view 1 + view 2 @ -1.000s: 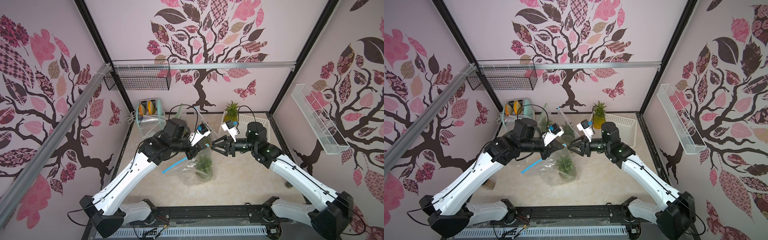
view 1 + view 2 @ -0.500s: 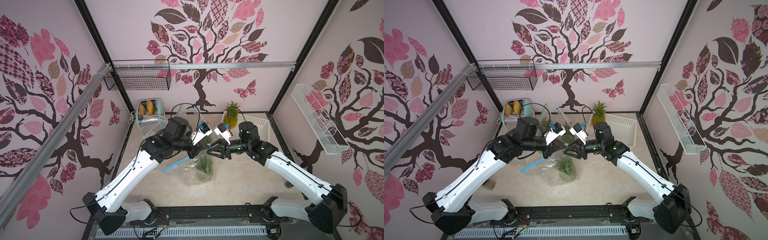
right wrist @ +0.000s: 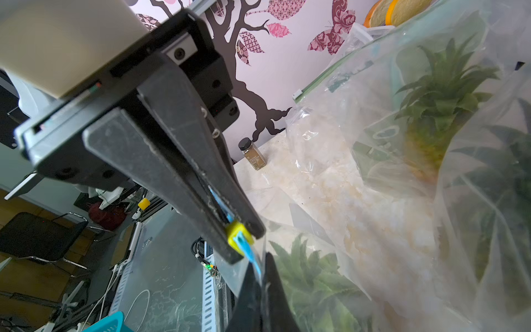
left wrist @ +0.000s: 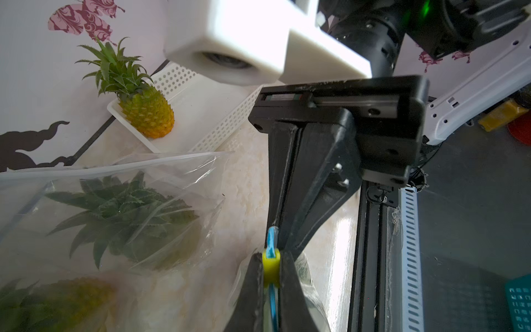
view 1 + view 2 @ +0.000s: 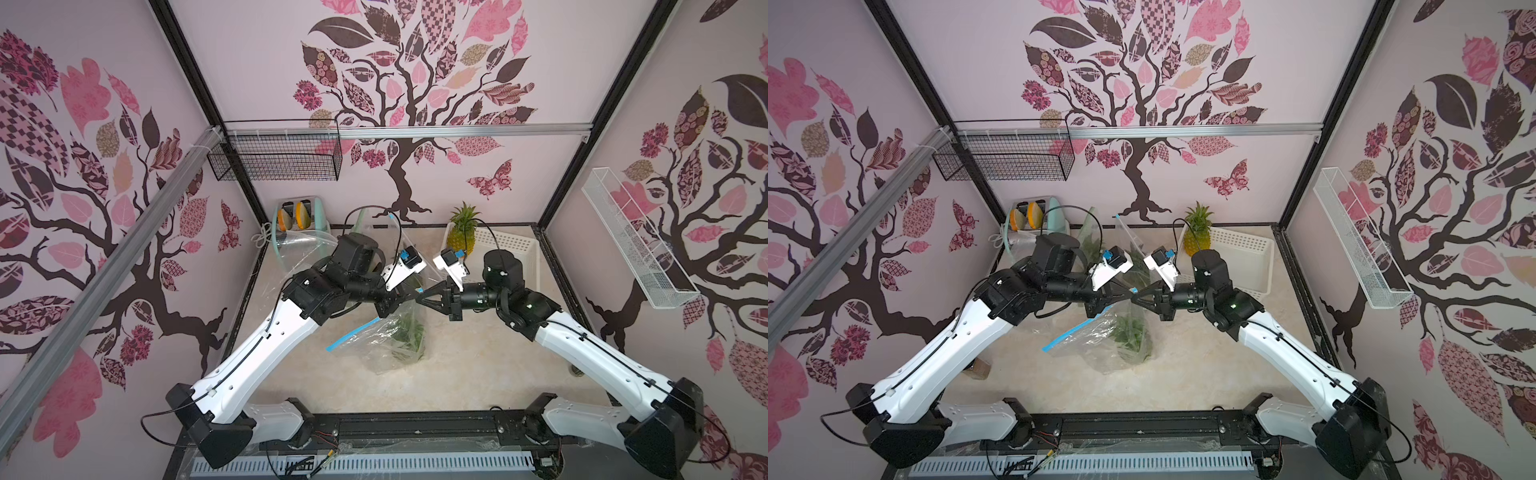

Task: Open the zip-top bag and take out the pineapple
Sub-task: Unzip the zipper on the zipper food storage bag.

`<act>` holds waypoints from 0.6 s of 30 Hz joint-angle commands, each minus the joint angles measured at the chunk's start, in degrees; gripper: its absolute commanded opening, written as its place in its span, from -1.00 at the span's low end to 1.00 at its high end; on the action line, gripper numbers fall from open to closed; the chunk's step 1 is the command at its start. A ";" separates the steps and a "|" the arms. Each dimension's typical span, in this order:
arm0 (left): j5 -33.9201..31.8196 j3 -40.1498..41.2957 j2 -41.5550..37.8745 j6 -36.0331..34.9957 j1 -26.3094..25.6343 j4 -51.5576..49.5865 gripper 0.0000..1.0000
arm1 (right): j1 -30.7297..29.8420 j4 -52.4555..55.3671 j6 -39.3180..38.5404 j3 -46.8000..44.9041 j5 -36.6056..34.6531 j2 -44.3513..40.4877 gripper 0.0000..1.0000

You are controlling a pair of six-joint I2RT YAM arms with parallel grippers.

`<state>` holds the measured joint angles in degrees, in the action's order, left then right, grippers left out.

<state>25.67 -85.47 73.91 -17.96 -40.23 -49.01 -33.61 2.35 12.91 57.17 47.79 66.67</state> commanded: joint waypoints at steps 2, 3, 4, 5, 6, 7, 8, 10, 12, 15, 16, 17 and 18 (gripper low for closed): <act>-2.75 -1.63 -1.42 -2.81 0.41 -6.74 -1.00 | 3.77 -6.71 4.72 -0.72 -2.68 -3.84 -1.00; -3.38 -1.39 -1.47 -3.08 0.41 -7.33 -1.00 | 4.57 -7.19 5.32 -1.05 -2.70 -4.37 -1.00; -3.84 -1.27 -1.54 -3.24 0.41 -7.69 -1.00 | 5.09 -7.42 5.69 -1.34 -2.47 -4.67 -1.00; -4.11 -1.04 -1.68 -3.46 0.41 -7.90 -1.00 | 5.65 -7.51 6.05 -1.46 -2.57 -4.96 -1.00; -4.20 -0.76 -1.73 -3.47 0.41 -8.02 -1.00 | 6.02 -7.38 6.23 -1.62 -2.80 -5.14 -1.00; -4.18 -0.67 -1.89 -3.51 0.37 -8.01 -1.00 | 6.26 -7.29 6.32 -1.69 -2.72 -5.23 -1.00; -4.18 -0.53 -1.93 -3.43 0.37 -7.98 -1.00 | 6.51 -7.28 6.40 -1.93 -3.00 -5.44 -1.00; -3.97 -0.39 -2.05 -3.33 0.41 -7.90 -1.00 | 6.75 -7.34 6.53 -2.14 -3.37 -5.67 -1.00; -3.97 -0.31 -2.12 -3.30 0.41 -7.94 -1.00 | 6.95 -7.42 6.77 -2.47 -4.12 -6.06 -1.00; -3.63 -0.06 -2.10 -3.28 0.41 -8.20 -1.00 | 7.21 -8.13 7.54 -2.97 -4.85 -6.79 -1.00; -3.53 0.04 -2.15 -3.23 0.41 -8.28 -1.00 | 7.31 -8.26 7.73 -3.07 -5.02 -7.03 -1.00; -3.32 0.26 -2.16 -3.20 0.41 -8.32 -1.00 | 7.49 -8.41 8.09 -3.24 -5.58 -7.32 -1.00; -3.10 0.44 -2.14 -3.05 0.41 -8.32 -1.00 | 7.54 -8.76 8.40 -3.43 -5.76 -7.63 -1.00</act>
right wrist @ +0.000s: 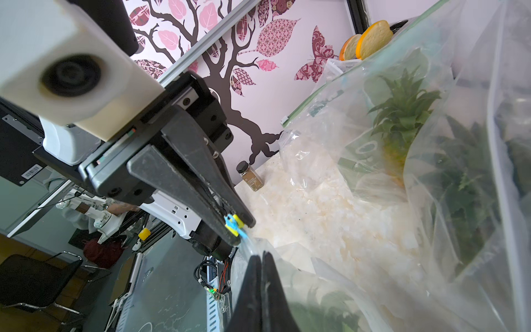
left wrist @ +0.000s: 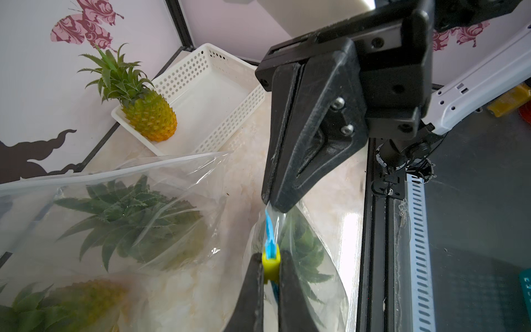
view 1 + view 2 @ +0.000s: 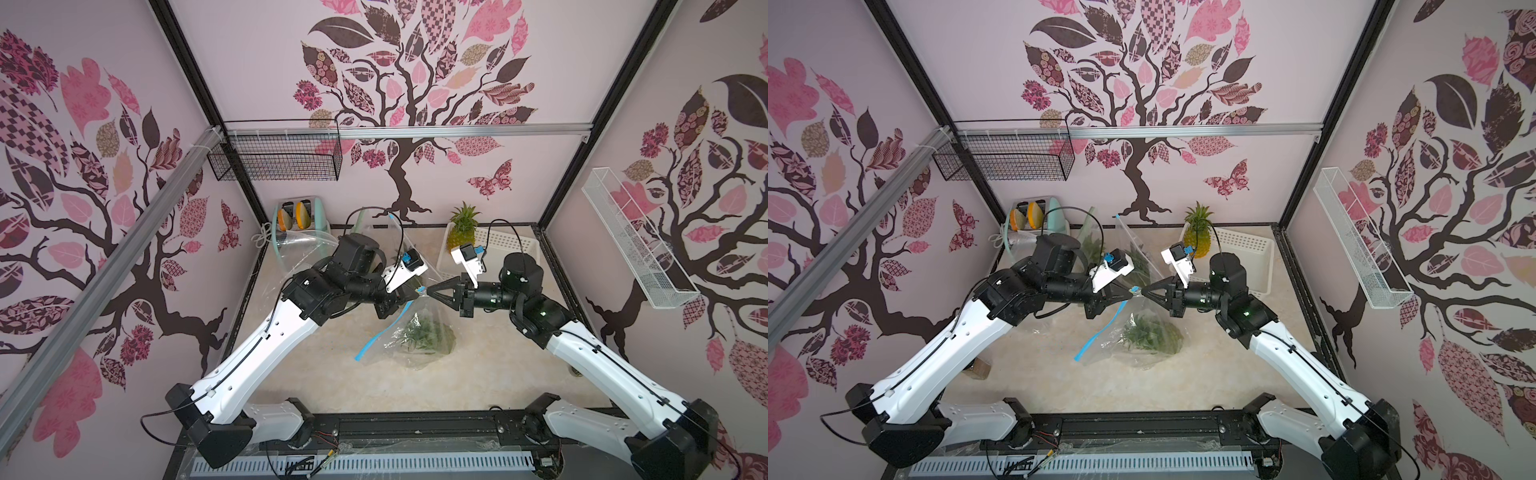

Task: Open the zip-top bag and take out the pineapple
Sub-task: Unzip the zipper on the zipper food storage bag.

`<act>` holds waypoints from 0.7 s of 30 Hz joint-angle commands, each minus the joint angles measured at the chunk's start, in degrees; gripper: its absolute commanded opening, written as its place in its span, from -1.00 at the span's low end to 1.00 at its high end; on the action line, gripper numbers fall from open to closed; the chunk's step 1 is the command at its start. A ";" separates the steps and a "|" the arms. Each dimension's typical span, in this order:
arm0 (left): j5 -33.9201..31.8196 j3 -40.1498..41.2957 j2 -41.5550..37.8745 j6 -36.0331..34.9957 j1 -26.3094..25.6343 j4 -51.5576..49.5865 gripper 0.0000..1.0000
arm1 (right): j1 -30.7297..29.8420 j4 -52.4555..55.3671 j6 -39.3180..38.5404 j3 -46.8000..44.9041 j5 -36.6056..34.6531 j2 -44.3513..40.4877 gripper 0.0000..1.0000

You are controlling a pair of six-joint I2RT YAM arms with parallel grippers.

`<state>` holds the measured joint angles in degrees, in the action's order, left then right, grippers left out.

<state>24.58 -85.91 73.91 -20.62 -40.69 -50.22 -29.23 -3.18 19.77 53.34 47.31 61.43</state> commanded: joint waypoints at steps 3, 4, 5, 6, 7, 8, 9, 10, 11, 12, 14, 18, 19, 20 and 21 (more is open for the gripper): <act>-1.29 1.64 -2.26 0.00 0.87 -6.90 -1.00 | 3.44 -3.80 2.35 0.10 -5.48 -2.89 -1.00; -1.12 1.76 -2.32 0.18 0.83 -6.74 -1.00 | 3.40 -4.06 2.55 -0.05 -5.40 -3.04 -1.00; -0.96 1.99 -2.38 0.32 0.87 -6.43 -1.00 | 3.41 -4.09 2.56 -0.02 -4.81 -3.00 -1.00; -0.77 2.09 -2.48 0.41 0.87 -6.08 -1.00 | 3.41 -3.86 2.55 0.09 -4.67 -2.90 -1.00; -0.66 2.16 -2.48 0.48 0.87 -5.73 -1.00 | 3.46 -3.62 2.43 0.35 -3.87 -2.62 -1.00; -0.34 2.11 -2.46 0.53 0.87 -5.38 -1.00 | 3.39 -2.93 1.66 0.96 -1.54 -1.89 -1.00; 0.05 1.94 -2.45 0.61 0.86 -4.93 -1.00 | 3.42 -1.54 0.78 1.93 0.39 -0.96 -0.99; 0.35 1.71 -2.37 0.59 0.87 -4.47 -1.00 | 3.43 0.11 -0.32 2.83 1.65 -0.14 -0.85; 0.67 1.09 -2.08 0.59 0.83 -4.01 -1.00 | 3.42 2.39 -2.27 3.99 3.66 0.87 -0.67; 1.28 0.30 -1.76 0.46 0.87 -3.79 -1.00 | 3.27 5.06 -4.76 5.41 5.05 1.91 -0.51; 2.31 -1.87 -0.56 -0.23 0.87 -3.70 -1.00 | 2.49 10.40 -9.41 7.91 6.61 3.21 -0.27; 5.13 -8.89 3.58 -2.77 0.87 -6.43 -1.00 | -1.51 20.15 -18.42 13.33 5.89 5.26 -0.11; 5.68 -10.75 4.67 -3.38 0.87 -7.41 -1.00 | -2.29 21.55 -19.40 14.30 5.31 5.82 -0.11; 6.36 -12.63 6.01 -4.20 0.87 -8.80 -1.00 | -2.84 22.07 -19.83 14.88 5.14 6.30 -0.13; 7.08 -14.46 7.33 -4.86 0.87 -10.17 -1.00 | -3.00 21.72 -19.68 14.83 5.07 6.49 -0.15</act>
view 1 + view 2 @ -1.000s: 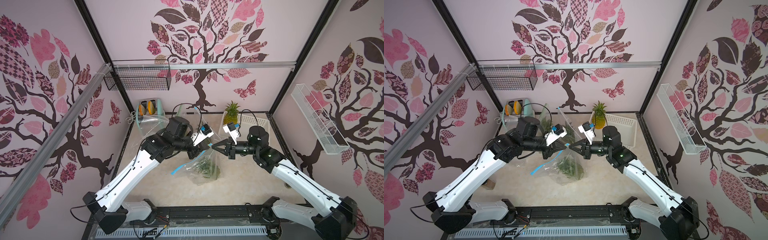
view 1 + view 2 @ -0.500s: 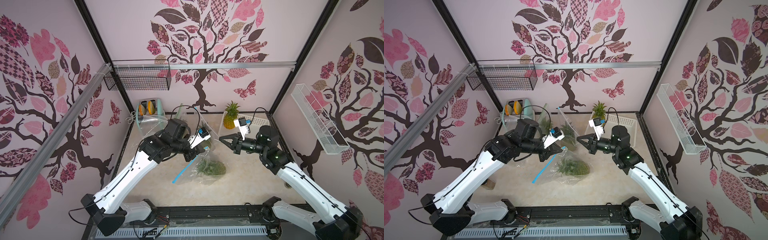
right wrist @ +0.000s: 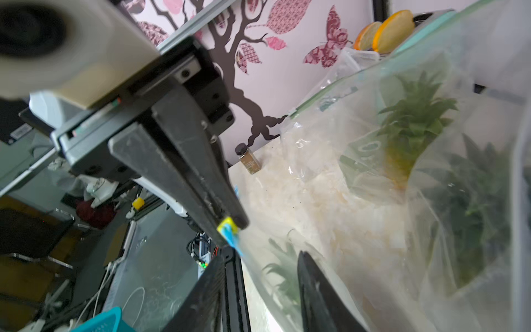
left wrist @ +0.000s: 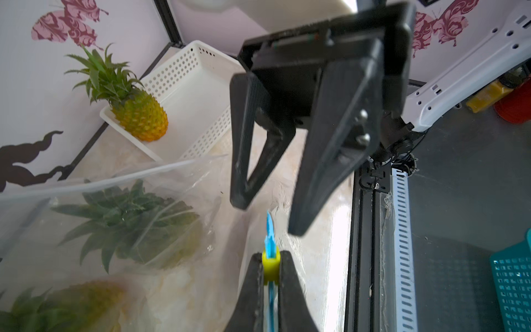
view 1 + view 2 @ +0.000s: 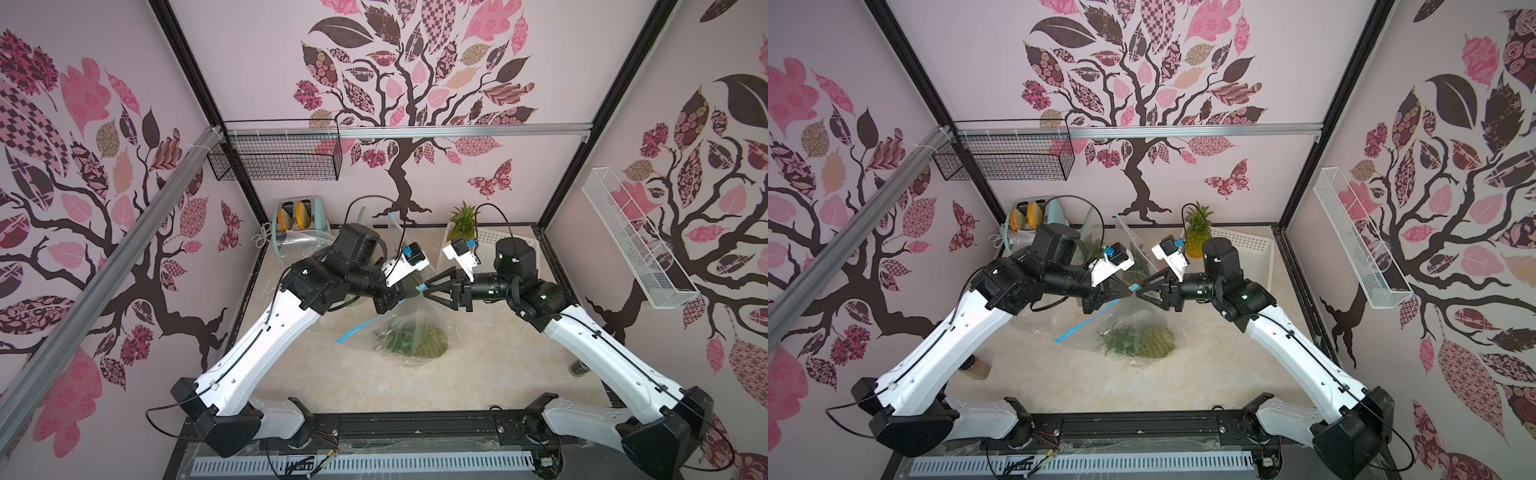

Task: Open the zip-top bag and take out the pineapple
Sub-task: Unzip the zipper on the zipper food storage bag.

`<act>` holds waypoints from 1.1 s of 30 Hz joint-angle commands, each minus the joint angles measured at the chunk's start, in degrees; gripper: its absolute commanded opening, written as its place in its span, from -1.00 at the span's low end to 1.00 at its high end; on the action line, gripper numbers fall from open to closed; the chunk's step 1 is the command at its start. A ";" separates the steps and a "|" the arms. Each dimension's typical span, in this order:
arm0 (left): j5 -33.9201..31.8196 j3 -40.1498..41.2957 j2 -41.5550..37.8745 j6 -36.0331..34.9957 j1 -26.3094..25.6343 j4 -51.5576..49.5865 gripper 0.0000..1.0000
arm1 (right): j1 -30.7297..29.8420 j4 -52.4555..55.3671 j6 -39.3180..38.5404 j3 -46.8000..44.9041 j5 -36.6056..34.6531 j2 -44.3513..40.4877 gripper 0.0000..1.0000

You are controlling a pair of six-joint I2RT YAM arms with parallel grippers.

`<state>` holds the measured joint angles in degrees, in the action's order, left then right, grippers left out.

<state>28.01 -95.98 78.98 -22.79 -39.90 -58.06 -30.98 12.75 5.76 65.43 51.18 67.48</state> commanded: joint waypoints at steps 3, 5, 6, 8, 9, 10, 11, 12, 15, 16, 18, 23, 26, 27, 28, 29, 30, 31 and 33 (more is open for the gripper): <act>5.08 -7.56 4.48 -4.10 -0.11 -5.29 -1.00 | -1.19 3.08 -3.99 1.69 1.08 0.33 -0.32; 5.18 -7.46 4.62 -4.20 -0.09 -5.47 -1.00 | -1.25 1.62 -3.09 1.13 1.25 0.10 -0.39; 5.23 -7.21 4.60 -4.24 -0.10 -5.33 -1.00 | -1.23 1.02 -2.76 0.86 1.08 -0.18 -0.43; 5.41 -6.70 4.36 -4.22 -0.23 -5.22 -1.00 | -1.20 0.53 -2.43 0.80 0.55 -0.41 -0.45; 5.39 -6.45 4.32 -4.15 -0.20 -5.28 -1.00 | -1.25 0.37 -2.38 0.91 0.26 -0.50 -0.49; 5.36 -6.28 4.22 -4.17 -0.20 -5.24 -1.00 | -1.19 0.12 -2.14 0.86 0.09 -0.59 -0.51; 5.24 -6.08 4.17 -4.15 -0.19 -5.29 -1.00 | -1.20 -0.22 -1.86 0.80 -0.19 -0.72 -0.51; 5.14 -5.91 4.01 -4.12 -0.18 -5.25 -1.00 | -1.22 -0.32 -1.81 0.86 -0.20 -0.76 -0.51; 4.88 -5.52 3.81 -4.07 -0.18 -5.16 -1.00 | -1.23 -0.97 -1.22 0.77 -1.29 -1.30 -0.50; 4.78 -5.32 3.71 -4.10 -0.18 -5.11 -1.00 | -1.19 -1.20 -1.13 0.75 -1.83 -1.47 -0.51; 4.63 -4.95 3.60 -4.08 -0.18 -5.03 -1.00 | -1.24 -1.45 -0.88 0.75 -2.76 -2.00 -0.53; 4.51 -3.73 3.16 -3.75 -0.22 -4.39 -1.00 | -1.20 -2.26 -0.32 0.90 -5.32 -3.11 -0.69; 4.52 -3.21 2.76 -3.60 -0.18 -4.01 -1.00 | -1.12 -3.12 0.17 0.86 -5.69 -3.48 -0.74; 4.55 -3.11 2.64 -3.50 -0.20 -3.98 -1.00 | -1.13 -3.49 0.45 0.92 -5.60 -3.41 -0.74; 4.56 -3.12 2.60 -3.53 -0.18 -3.96 -1.00 | -1.14 -3.82 0.64 0.88 -5.58 -3.49 -0.74; 4.58 -3.09 2.59 -3.41 -0.18 -3.98 -1.00 | -1.11 -4.17 0.88 0.92 -5.62 -3.33 -0.72; 4.62 -3.07 2.52 -3.38 -0.18 -3.96 -1.00 | -1.14 -4.44 1.08 0.88 -5.63 -3.32 -0.69; 4.70 -2.98 2.57 -3.34 -0.23 -3.94 -1.00 | -1.10 -4.69 1.26 0.84 -5.71 -3.32 -0.68; 4.69 -2.80 2.43 -3.26 -0.20 -3.85 -1.00 | -1.12 -5.11 1.45 0.74 -6.35 -3.40 -0.63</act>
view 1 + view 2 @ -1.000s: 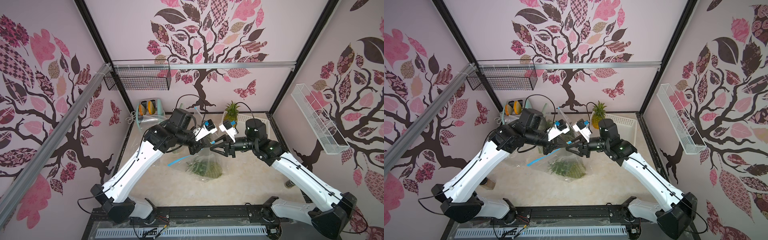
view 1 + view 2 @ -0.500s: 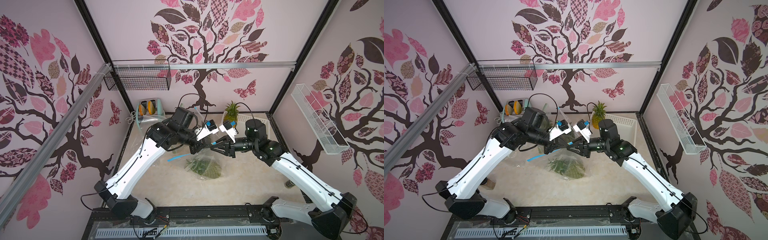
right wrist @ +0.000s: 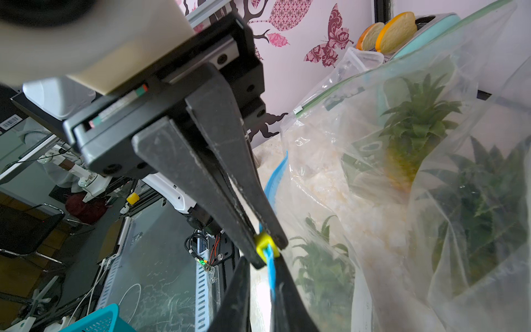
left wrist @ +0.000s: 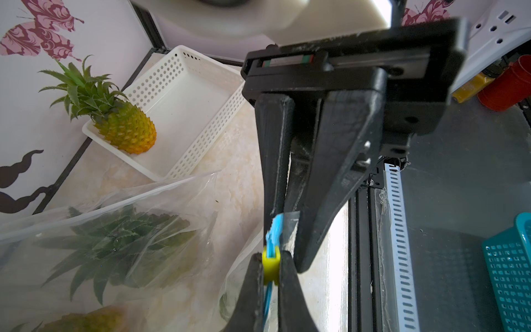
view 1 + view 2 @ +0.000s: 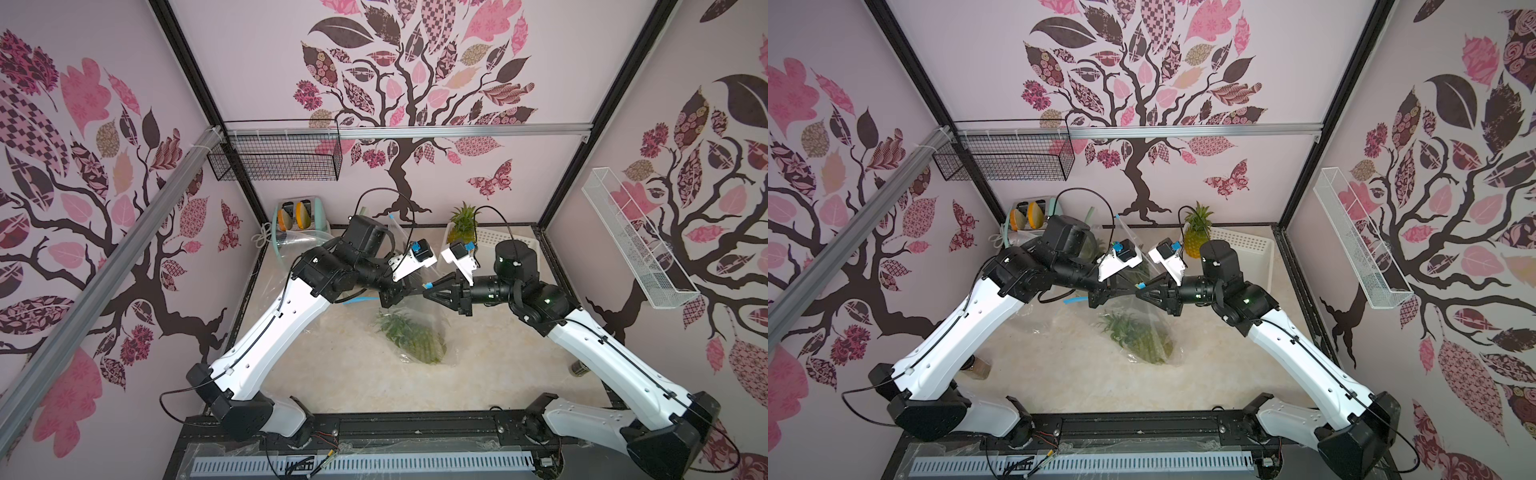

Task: Open the zip-top bag and take out the pineapple
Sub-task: Unzip the zipper on the zipper food storage bag.

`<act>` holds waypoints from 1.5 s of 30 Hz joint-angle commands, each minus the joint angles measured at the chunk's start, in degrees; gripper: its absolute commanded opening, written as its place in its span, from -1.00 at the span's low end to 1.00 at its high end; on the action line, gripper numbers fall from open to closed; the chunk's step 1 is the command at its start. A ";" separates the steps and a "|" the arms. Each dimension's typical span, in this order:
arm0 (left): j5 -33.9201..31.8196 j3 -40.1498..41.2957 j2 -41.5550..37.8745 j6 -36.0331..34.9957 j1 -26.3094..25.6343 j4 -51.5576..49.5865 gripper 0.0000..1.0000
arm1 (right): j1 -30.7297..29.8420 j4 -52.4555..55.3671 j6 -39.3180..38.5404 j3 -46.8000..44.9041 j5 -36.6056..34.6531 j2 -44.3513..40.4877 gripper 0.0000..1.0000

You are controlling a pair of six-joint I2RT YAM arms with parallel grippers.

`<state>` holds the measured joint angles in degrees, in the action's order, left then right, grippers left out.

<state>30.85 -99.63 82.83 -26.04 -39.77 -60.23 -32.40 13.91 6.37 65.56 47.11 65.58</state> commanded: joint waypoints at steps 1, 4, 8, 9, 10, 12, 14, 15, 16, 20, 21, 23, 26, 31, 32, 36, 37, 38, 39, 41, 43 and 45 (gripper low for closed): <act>1.87 0.94 -1.40 0.01 -0.31 -1.61 -1.00 | 0.32 -6.42 0.84 0.62 -2.81 -1.59 -0.63; 1.89 1.21 -1.73 0.08 -0.35 -1.50 -1.00 | 0.30 -6.79 1.00 0.59 -3.47 -1.86 -0.65; 1.99 1.37 -1.76 0.22 -0.31 -1.31 -1.00 | 0.28 -7.74 1.55 0.53 -3.90 -2.12 -0.91; 2.02 1.51 -1.79 0.27 -0.36 -1.30 -1.00 | 0.32 -8.23 1.86 0.31 -4.00 -2.26 -0.97; 2.08 1.55 -1.82 0.28 -0.31 -1.30 -1.00 | 0.32 -8.58 1.95 0.17 -3.91 -2.31 -1.00; 2.03 1.67 -1.75 0.33 -0.35 -1.30 -1.00 | 0.32 -9.69 2.75 -0.32 -3.96 -2.54 -1.00; 2.02 1.84 -1.93 0.36 -0.32 -1.30 -1.00 | 0.31 -11.07 3.73 -1.13 -4.21 -2.97 -1.00; 2.06 1.86 -1.88 0.40 -0.32 -1.34 -1.00 | 0.31 -11.95 4.22 -1.61 -4.31 -3.34 -1.00; 2.04 1.97 -1.97 0.40 -0.38 -1.30 -1.00 | 0.32 -12.55 4.59 -1.87 -4.29 -3.60 -1.00; 1.46 2.68 -2.32 0.72 -0.39 -1.32 -1.00 | 0.81 -15.56 6.74 -3.69 -5.52 -4.97 -1.00; 0.99 2.96 -2.48 0.69 -0.40 -1.30 -1.00 | 1.16 -16.50 7.52 -4.26 -5.64 -5.40 -1.00; -0.16 3.76 -2.85 0.72 -0.36 -1.45 -1.00 | 2.08 -18.78 9.38 -5.56 -5.78 -6.52 -1.00; -2.11 5.00 -3.44 0.69 -0.32 -1.30 -1.00 | 4.10 -22.09 12.73 -7.60 -5.63 -8.19 -1.00; -4.62 7.31 -4.22 0.56 -0.22 -0.95 -1.00 | 6.40 -24.69 15.59 -9.74 -5.42 -10.15 -1.00; -5.03 7.60 -4.23 0.54 -0.23 -0.95 -1.00 | 6.68 -24.67 15.84 -9.96 -5.43 -10.42 -1.00; -7.42 8.74 -4.45 0.41 0.03 -1.24 -1.00 | 7.30 -23.92 15.54 -10.14 -6.25 -11.39 -1.00; -8.26 8.94 -4.51 0.28 0.04 -1.63 -1.00 | 7.63 -23.29 15.22 -10.05 -6.69 -11.76 -1.00; -9.33 9.18 -4.82 0.16 0.04 -2.13 -1.00 | 8.00 -22.84 15.00 -10.08 -6.96 -12.17 -1.00; -10.57 9.60 -5.20 0.03 0.08 -2.63 -1.00 | 8.71 -22.35 14.82 -9.97 -6.88 -12.55 -1.00; -13.14 10.15 -6.22 -0.17 0.29 -3.58 -1.00 | 10.33 -21.56 14.80 -10.14 -6.51 -13.23 -1.00; -15.02 10.74 -7.77 0.06 0.57 -4.67 -1.00 | 12.33 -21.07 15.05 -10.58 -5.72 -13.70 -1.00; -16.32 11.65 -9.68 0.56 0.99 -5.43 -1.00 | 14.55 -21.04 15.42 -11.20 -4.94 -14.05 -1.00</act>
<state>20.95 -89.36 76.53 -25.56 -40.14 -57.10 -21.50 -1.58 21.15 53.06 43.77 54.11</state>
